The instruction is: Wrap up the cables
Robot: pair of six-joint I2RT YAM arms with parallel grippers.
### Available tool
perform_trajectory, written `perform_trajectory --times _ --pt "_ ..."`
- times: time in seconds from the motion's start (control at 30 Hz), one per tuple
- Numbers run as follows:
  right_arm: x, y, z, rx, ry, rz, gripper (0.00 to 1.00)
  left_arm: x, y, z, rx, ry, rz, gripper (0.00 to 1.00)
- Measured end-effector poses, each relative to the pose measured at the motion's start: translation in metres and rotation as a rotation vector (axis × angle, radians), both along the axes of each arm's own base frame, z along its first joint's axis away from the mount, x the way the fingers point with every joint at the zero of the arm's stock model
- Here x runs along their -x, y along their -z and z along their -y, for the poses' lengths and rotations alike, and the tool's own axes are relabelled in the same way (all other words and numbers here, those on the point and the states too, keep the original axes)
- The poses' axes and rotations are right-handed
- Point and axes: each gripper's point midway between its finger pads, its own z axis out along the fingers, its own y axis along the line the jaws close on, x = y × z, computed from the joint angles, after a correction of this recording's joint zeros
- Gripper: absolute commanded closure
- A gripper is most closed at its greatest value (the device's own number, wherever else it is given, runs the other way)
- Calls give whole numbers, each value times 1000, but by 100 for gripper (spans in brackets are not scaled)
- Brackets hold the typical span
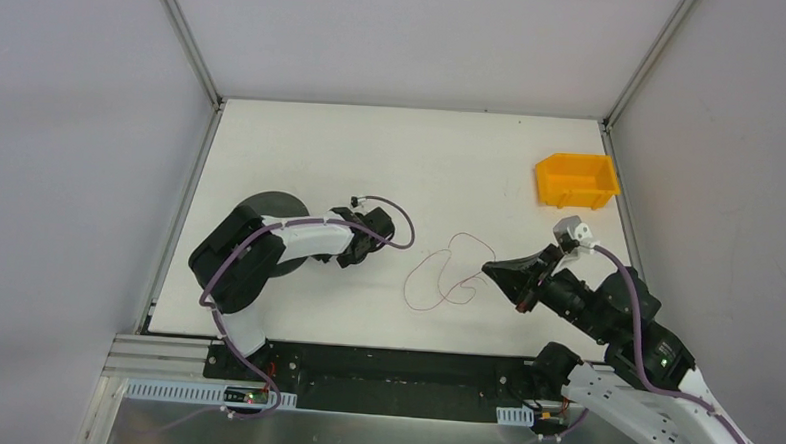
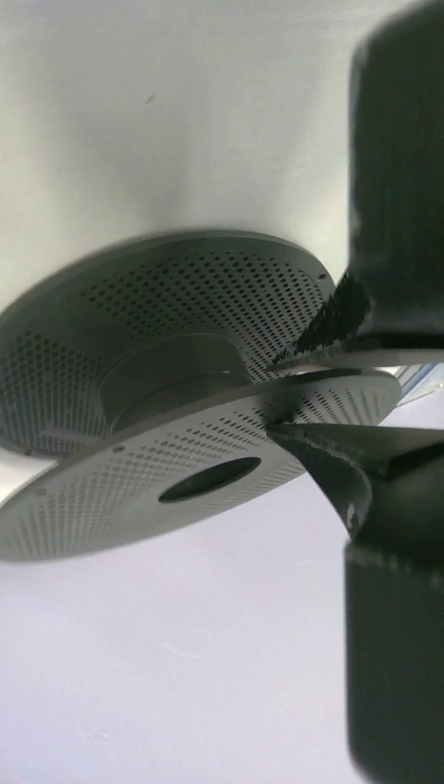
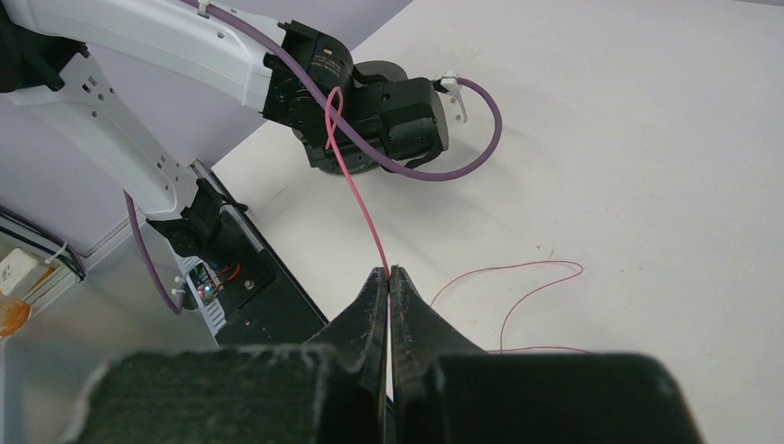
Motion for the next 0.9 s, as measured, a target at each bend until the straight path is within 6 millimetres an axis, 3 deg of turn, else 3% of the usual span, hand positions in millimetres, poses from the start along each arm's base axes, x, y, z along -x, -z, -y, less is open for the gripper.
perform_trajectory --times 0.1,0.27,0.47,0.6,0.73,0.9 --pt "1 0 1 1 0 5 100 -5 -7 1 -8 2 32 100" --pt "1 -2 3 -3 3 13 100 -9 -32 2 32 4 96 100" --pt "-10 0 11 28 71 44 100 -1 -83 27 374 36 148 100" --pt "-37 5 18 159 177 86 100 11 -123 52 681 97 191 100" --pt "-73 -6 24 334 295 154 100 31 -130 80 884 159 110 100" --pt "-117 -60 50 477 463 280 100 49 -125 99 981 206 -3 100"
